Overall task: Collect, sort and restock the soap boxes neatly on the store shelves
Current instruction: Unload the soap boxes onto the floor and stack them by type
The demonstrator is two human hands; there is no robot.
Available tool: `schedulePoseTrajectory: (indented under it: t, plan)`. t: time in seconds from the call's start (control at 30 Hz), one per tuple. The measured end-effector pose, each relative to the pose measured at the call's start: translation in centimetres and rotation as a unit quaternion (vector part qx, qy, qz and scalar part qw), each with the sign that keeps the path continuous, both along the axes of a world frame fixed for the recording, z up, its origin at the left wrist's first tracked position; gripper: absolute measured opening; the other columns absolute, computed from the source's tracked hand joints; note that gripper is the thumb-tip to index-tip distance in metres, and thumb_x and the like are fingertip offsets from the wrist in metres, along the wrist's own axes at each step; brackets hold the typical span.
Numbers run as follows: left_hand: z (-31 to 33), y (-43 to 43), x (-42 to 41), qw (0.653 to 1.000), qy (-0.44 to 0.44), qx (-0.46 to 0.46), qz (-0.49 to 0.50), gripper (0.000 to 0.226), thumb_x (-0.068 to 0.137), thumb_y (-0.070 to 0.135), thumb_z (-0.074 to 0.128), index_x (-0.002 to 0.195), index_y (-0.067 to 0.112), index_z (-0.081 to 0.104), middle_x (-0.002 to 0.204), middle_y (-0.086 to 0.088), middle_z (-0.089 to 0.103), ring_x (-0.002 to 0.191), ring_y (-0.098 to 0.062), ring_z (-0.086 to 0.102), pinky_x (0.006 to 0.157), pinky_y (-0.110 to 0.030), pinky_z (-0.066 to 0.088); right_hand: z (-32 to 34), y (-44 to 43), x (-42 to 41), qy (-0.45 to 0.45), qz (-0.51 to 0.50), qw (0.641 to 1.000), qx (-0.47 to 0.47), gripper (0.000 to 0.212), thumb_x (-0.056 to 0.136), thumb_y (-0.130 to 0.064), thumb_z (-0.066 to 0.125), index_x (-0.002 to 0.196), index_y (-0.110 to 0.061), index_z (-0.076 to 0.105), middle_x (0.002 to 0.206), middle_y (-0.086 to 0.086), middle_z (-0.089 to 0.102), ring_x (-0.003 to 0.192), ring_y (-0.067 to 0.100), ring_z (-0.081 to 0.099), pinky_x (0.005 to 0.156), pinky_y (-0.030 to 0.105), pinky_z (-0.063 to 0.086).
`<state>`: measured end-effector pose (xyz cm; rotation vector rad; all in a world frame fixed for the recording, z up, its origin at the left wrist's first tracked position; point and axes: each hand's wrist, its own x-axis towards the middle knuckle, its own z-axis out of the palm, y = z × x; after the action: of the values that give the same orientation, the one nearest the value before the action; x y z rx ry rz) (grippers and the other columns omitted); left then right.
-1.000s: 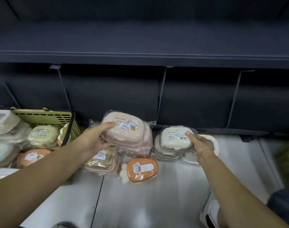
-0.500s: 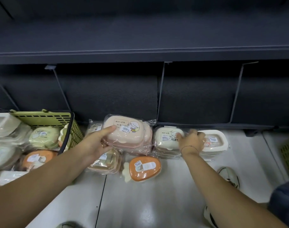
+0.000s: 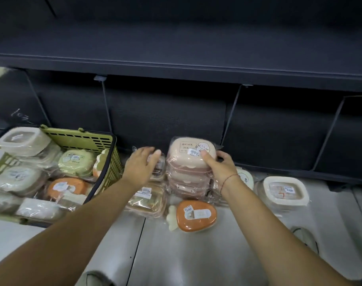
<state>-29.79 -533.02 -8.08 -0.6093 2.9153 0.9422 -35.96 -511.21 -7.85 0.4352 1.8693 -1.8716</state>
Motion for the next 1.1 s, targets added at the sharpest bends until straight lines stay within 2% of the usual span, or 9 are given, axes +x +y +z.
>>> schedulePoseTrajectory:
  t: [0.1,0.17,0.3,0.43,0.53,0.63,0.77,0.97,1.1]
  plan:
    - [-3.6,-2.1,1.1,0.98,-0.148,-0.097,-0.094,0.063,0.099,0.057,0.022,0.154,0.026,0.024,0.163,0.0,0.014,0.151,-0.022,0.002,0.122,-0.045,0.009,-1.0,-0.7,-0.2,0.007,0.02,0.998,0.052,0.063,0.081,-0.037,0.075,0.133,-0.021,0.043,0.123,0.002,0.053,0.107,0.022,0.058,0.094,0.04,0.051]
    - [-4.3,-2.2,1.5,0.977,-0.159,-0.094,-0.11,0.062,0.1,0.055,0.025,0.155,0.027,0.018,0.164,0.001,0.005,0.15,-0.022,-0.006,0.122,-0.046,0.007,-2.0,-1.1,-0.3,0.003,0.015,0.995,0.102,0.062,0.081,-0.041,0.074,0.132,-0.02,0.045,0.126,0.004,0.054,0.109,0.024,0.057,0.096,0.042,0.048]
    - [-3.7,-2.1,1.1,0.977,-0.15,-0.101,-0.11,0.062,0.1,0.056,0.026,0.154,0.026,0.022,0.164,0.001,0.009,0.15,-0.023,-0.001,0.121,-0.049,0.013,-2.6,-1.5,0.2,-0.004,0.025,0.984,0.177,0.085,0.063,-0.068,0.068,0.132,-0.021,0.049,0.131,0.007,0.05,0.113,0.029,0.054,0.098,0.047,0.046]
    - [-1.5,-3.0,0.6,0.965,-0.179,-0.116,-0.154,0.066,0.098,0.062,0.022,0.153,0.026,0.029,0.162,-0.001,0.017,0.149,-0.024,0.01,0.119,-0.048,0.015,-1.1,-2.0,0.6,0.074,-0.021,0.966,0.246,0.075,0.082,-0.047,0.069,0.143,-0.017,0.036,0.145,0.01,0.029,0.129,0.032,0.038,0.105,0.046,0.037]
    - [2.3,-6.1,-0.1,0.971,-0.157,-0.079,-0.161,0.072,0.094,0.067,0.023,0.141,0.021,0.05,0.147,-0.006,0.047,0.137,-0.025,0.039,0.113,-0.041,0.03,1.4,-4.5,1.7,0.212,-0.043,0.948,0.232,0.061,0.086,-0.032,0.068,0.139,-0.017,0.041,0.144,0.006,0.028,0.131,0.025,0.033,0.106,0.038,0.036]
    - [5.2,-11.6,0.2,0.995,-0.071,-0.018,-0.061,0.067,0.092,0.064,0.031,0.122,0.014,0.064,0.12,-0.008,0.066,0.114,-0.024,0.058,0.1,-0.036,0.043,3.5,-9.8,4.0,0.313,0.026,0.938,0.147,0.046,0.088,-0.026,0.067,0.129,-0.02,0.047,0.131,-0.004,0.035,0.121,0.009,0.04,0.095,0.014,0.032]
    - [4.9,-21.1,3.2,0.987,0.011,0.003,0.163,0.055,0.101,0.051,0.038,0.12,0.005,0.062,0.115,-0.011,0.064,0.116,-0.029,0.056,0.094,-0.032,0.039,3.1,-19.0,6.5,0.307,0.223,0.922,0.076,0.043,0.085,-0.034,0.069,0.121,-0.031,0.045,0.126,-0.007,0.042,0.112,0.005,0.049,0.093,0.016,0.042]
    - [0.5,-33.9,7.2,0.863,0.053,0.188,0.466,0.081,0.095,0.069,0.03,0.141,0.003,0.045,0.141,-0.018,0.05,0.126,-0.039,0.048,0.107,-0.048,0.037,-1.9,-32.9,4.9,0.23,0.416,0.869,0.138,0.074,0.085,-0.05,0.066,0.142,-0.014,0.037,0.142,0.008,0.042,0.129,0.023,0.045,0.108,0.04,0.039]
    - [-2.0,-38.5,6.3,0.789,0.084,0.331,0.511,0.092,0.086,0.079,0.034,0.151,0.014,0.032,0.15,-0.011,0.042,0.13,-0.033,0.046,0.102,-0.042,0.036,-4.9,-39.4,2.3,0.273,0.527,0.744,0.307,0.084,0.087,-0.06,0.056,0.148,-0.01,0.026,0.153,0.012,0.028,0.136,0.031,0.037,0.108,0.043,0.036]
